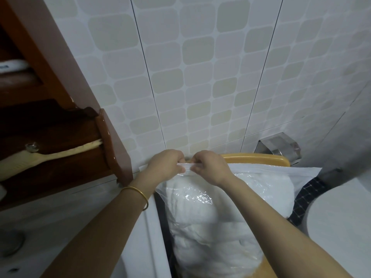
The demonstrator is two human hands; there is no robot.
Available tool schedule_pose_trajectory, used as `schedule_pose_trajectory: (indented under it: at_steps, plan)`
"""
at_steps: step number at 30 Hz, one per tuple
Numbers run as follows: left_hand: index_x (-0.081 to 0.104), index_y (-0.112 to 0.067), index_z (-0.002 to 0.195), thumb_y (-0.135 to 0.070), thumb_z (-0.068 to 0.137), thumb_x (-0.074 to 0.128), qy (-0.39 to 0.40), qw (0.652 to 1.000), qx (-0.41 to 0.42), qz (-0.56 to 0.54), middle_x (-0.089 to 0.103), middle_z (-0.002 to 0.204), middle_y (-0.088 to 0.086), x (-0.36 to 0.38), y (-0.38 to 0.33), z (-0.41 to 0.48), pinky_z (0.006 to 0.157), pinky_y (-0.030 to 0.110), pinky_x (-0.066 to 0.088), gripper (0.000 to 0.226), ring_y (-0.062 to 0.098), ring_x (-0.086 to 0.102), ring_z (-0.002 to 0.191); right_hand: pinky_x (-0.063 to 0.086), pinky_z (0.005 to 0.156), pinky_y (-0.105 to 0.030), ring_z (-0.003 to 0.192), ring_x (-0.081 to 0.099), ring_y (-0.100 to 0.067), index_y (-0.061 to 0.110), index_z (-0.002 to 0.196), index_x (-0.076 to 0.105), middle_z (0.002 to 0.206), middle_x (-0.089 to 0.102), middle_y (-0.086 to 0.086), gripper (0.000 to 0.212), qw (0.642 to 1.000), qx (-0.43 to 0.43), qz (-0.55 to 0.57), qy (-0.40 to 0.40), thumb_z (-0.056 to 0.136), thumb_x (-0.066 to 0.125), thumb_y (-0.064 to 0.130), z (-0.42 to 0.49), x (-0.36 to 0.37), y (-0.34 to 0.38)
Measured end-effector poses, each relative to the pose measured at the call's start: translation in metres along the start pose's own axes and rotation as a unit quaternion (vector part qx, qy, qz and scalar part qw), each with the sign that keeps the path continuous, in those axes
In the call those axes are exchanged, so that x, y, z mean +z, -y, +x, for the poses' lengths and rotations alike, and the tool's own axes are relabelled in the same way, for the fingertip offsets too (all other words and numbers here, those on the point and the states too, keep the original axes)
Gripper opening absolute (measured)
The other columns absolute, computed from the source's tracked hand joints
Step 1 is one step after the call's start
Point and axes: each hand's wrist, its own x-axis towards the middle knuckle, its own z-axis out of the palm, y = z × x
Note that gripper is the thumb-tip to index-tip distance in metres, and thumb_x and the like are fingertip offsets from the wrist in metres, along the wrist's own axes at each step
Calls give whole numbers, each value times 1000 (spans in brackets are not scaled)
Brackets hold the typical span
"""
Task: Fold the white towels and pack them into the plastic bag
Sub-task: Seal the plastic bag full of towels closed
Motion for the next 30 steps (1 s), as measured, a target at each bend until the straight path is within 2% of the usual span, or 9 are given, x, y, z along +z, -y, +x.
schedule_pose_trajectory:
  at_steps: [4,8,11,15,17,21,24,30]
  plan:
    - [61,-19,91,-28,81,70,8,1000,-4,7,61,100,0,-8,7,-2,84,36,48,17,21,56,96,42,80,-33,100,56,-24,17,98,65,102,63,-2,16,1000,5,7,1,86,59,25,1,-1,0]
    - [59,-19,86,-23,84,66,-2,1000,0,2,61,97,2,-8,6,-5,80,34,45,9,23,57,94,39,76,-32,96,56,-23,18,92,64,95,62,1,10,999,-9,30,8,85,62,25,3,1,6]
    - [51,-22,81,-24,86,63,-5,1000,-6,7,58,92,2,-5,5,-5,76,32,43,13,24,56,93,33,70,-30,92,56,-24,22,83,57,83,51,6,5,1000,-14,18,13,86,61,24,5,4,10]
    - [54,-20,94,-27,92,56,-22,998,-6,53,60,106,5,2,6,-4,82,35,44,7,26,56,100,31,70,-30,88,55,-23,25,77,48,79,47,9,15,1000,-12,13,8,88,58,26,6,5,10]
    - [57,-18,103,-26,93,54,-27,998,-3,64,60,109,5,5,6,-4,84,36,44,14,26,55,103,30,69,-30,88,55,-22,25,76,47,77,46,10,16,1000,-12,12,8,88,58,25,6,6,10]
    - [55,-18,94,-27,89,60,-13,1000,0,22,60,107,5,1,8,-4,83,36,44,11,24,55,100,36,71,-32,89,56,-22,23,79,55,80,50,10,9,1000,-17,21,8,86,60,27,7,5,11]
    - [55,-21,89,-28,82,69,4,1000,-7,-4,59,103,1,-8,14,-6,86,37,47,17,20,56,98,41,79,-34,93,57,-21,18,89,64,84,52,9,8,999,-26,33,4,86,61,25,7,6,13]
    - [60,-18,93,-21,85,65,0,1000,-17,-6,62,102,2,-11,17,-9,86,38,48,10,21,57,97,35,76,-32,98,55,-23,18,96,64,99,64,0,14,998,-38,-11,-45,91,52,23,4,14,15]
